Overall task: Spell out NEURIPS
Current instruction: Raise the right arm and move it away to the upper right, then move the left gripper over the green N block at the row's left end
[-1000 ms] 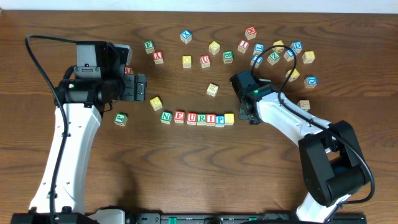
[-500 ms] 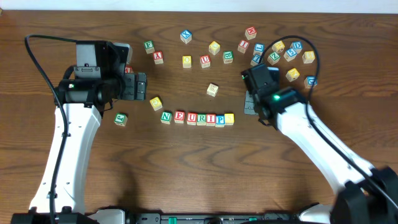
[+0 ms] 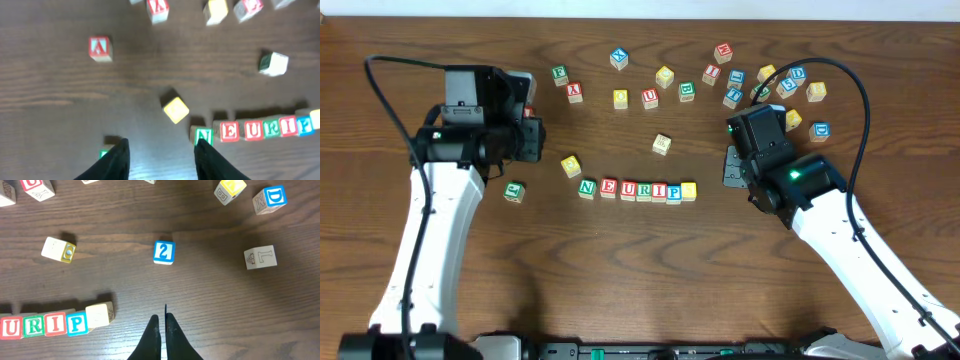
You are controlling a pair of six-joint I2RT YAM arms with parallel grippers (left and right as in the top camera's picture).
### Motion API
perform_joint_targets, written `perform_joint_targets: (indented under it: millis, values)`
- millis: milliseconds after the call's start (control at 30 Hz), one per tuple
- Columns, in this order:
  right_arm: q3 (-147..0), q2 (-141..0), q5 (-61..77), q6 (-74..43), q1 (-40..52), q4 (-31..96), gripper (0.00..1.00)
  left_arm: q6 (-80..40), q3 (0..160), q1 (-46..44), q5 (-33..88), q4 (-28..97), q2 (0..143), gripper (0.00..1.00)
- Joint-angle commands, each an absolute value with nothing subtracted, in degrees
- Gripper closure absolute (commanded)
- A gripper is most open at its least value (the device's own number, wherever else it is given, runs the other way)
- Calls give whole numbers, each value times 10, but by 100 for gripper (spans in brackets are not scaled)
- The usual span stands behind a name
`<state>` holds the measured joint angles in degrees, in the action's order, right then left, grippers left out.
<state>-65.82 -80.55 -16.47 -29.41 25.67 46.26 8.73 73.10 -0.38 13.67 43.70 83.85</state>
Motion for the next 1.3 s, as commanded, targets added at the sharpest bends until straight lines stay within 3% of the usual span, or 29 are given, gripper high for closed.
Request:
perform_joint_targets:
  millis: [0,100,233,367,900,1267]
  values:
    - [-662,-800,-167,-286,255,465,99,63,722,-2,143,453,885,67]
    - [-662,-800,-167,-286,255,466,99,42,722,-2,144,473,927,76]
    - [-662,-800,-168,-286,255,465,99,37,722,-3,144,502,985,78]
    - [-662,-800,-168,-286,255,465,99,27,722,-8,144,528,1033,92]
    - [-662,-800,-168,-286,255,463,99,27,722,-89,143,524,1054,92]
    - [-662,-800,-168,-287,255,470,99,27,722,-97,124,513,1054,92]
